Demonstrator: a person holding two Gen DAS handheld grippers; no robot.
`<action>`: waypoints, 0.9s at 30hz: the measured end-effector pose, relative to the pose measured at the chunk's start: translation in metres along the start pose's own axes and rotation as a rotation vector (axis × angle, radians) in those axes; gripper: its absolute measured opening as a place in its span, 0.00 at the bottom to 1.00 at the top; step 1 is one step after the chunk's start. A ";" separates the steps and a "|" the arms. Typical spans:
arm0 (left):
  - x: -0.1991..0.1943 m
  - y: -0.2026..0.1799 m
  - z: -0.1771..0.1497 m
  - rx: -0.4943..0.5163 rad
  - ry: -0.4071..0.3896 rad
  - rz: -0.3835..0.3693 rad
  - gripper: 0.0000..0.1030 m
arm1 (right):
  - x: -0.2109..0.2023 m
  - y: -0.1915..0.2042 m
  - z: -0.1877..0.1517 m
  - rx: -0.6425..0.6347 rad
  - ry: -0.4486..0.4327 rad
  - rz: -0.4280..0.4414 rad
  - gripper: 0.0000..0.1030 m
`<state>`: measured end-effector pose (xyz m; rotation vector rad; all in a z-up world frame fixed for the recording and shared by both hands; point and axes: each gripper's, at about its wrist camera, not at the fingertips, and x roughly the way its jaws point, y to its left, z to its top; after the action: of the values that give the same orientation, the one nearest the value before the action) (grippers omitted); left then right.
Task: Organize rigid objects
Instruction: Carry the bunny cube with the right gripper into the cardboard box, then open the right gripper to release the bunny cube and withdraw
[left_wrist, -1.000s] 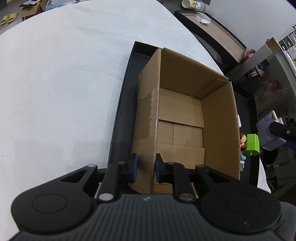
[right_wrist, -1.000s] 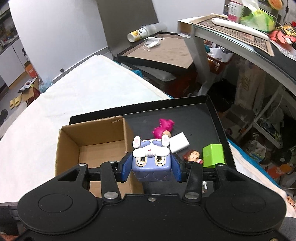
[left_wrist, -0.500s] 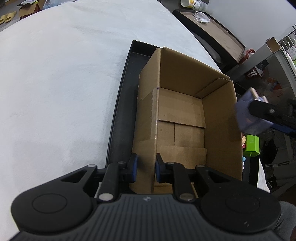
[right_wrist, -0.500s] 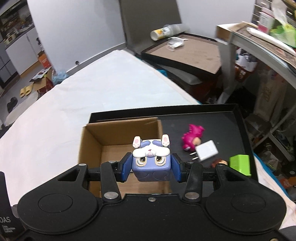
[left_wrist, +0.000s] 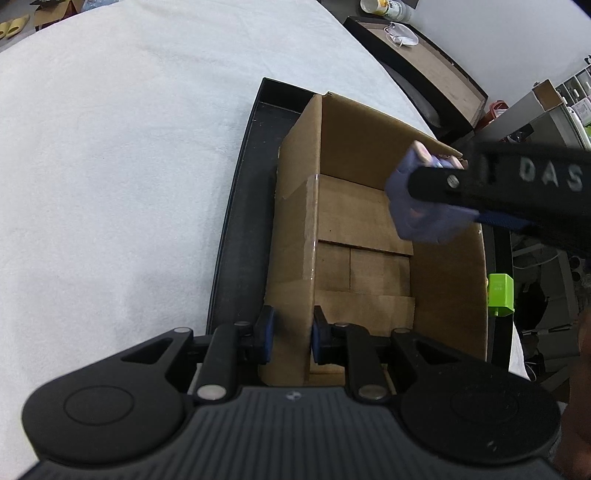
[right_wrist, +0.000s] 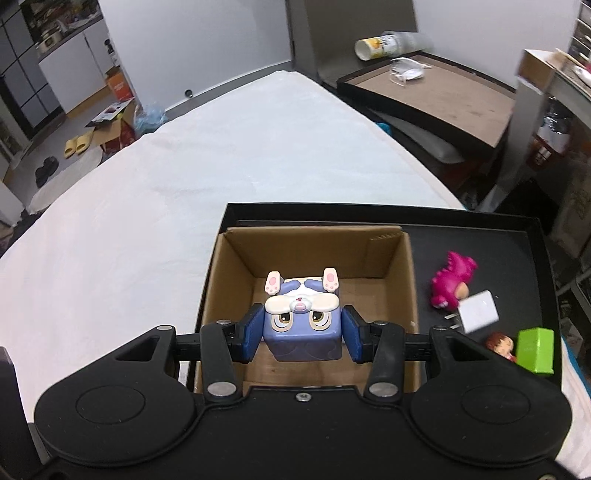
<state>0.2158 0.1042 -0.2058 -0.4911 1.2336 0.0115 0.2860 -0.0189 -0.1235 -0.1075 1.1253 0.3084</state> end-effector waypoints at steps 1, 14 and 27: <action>0.000 0.000 0.000 -0.001 0.001 -0.004 0.19 | 0.001 0.002 0.002 -0.004 0.001 0.000 0.43; 0.004 0.003 0.003 -0.006 0.007 -0.006 0.21 | 0.012 0.009 0.011 -0.013 -0.011 0.014 0.52; 0.004 -0.001 0.003 -0.009 0.013 0.011 0.22 | -0.016 -0.033 -0.004 0.049 -0.030 0.007 0.65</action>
<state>0.2198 0.1033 -0.2087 -0.4923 1.2496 0.0233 0.2861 -0.0548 -0.1133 -0.0551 1.1026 0.2872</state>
